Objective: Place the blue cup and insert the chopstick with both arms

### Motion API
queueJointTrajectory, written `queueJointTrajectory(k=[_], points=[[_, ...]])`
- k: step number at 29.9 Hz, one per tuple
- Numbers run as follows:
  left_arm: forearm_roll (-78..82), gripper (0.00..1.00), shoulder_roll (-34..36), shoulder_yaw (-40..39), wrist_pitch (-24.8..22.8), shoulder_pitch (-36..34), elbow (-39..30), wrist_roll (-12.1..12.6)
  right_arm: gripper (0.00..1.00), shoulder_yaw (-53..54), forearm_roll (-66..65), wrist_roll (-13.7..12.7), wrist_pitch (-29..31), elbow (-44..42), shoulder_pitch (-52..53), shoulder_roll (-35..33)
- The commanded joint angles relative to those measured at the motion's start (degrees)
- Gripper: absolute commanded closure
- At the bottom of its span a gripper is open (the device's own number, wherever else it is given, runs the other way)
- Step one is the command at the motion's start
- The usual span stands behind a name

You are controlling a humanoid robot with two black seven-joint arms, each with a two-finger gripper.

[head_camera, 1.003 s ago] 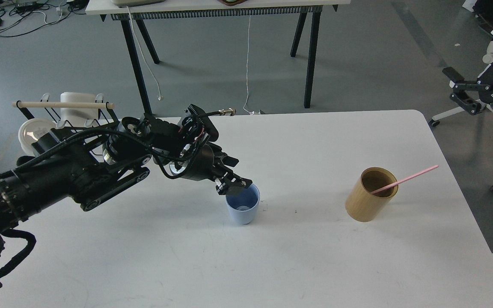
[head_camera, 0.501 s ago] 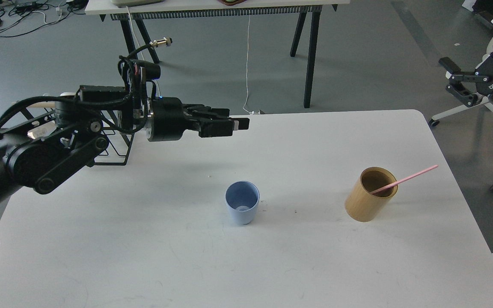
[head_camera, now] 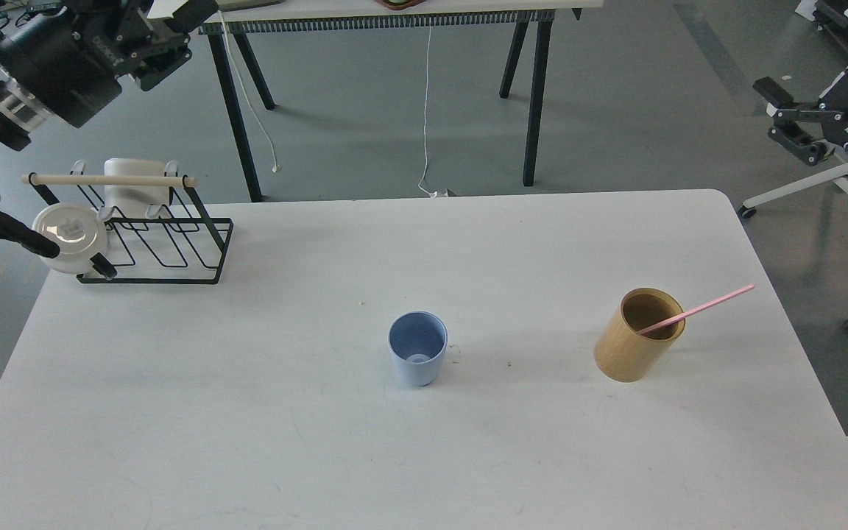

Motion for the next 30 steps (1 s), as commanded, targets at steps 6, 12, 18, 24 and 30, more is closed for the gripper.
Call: queueJointTrajectory(k=[6,12,18,24,30], points=[[-3.0,0.01,1.4,0.1,0.0,1.1,1.2,0.0,0.01,0.0,-25.1,0.0,0.0,6.3,3.9,-12.5],[-3.0,0.01,0.6,0.3,0.0,1.3,1.2,0.0,0.01,-2.9,-37.5,0.0,0.0,16.3,3.0,-21.0],[-2.5,0.01,-0.8,0.9,0.0,1.4,1.5,0.0,0.01,-13.9,-44.7,0.0,-19.1,22.6,2.6,-25.1],[-2.4,0.01,-1.2,0.9,0.0,2.2,2.7,0.0,0.01,-23.5,-48.8,0.0,-34.1,22.5,2.4,-23.7],[-2.4,0.01,-3.5,1.0,0.0,2.2,4.0,0.0,0.01,-28.0,-48.8,0.0,-36.9,22.3,2.0,-22.6]])
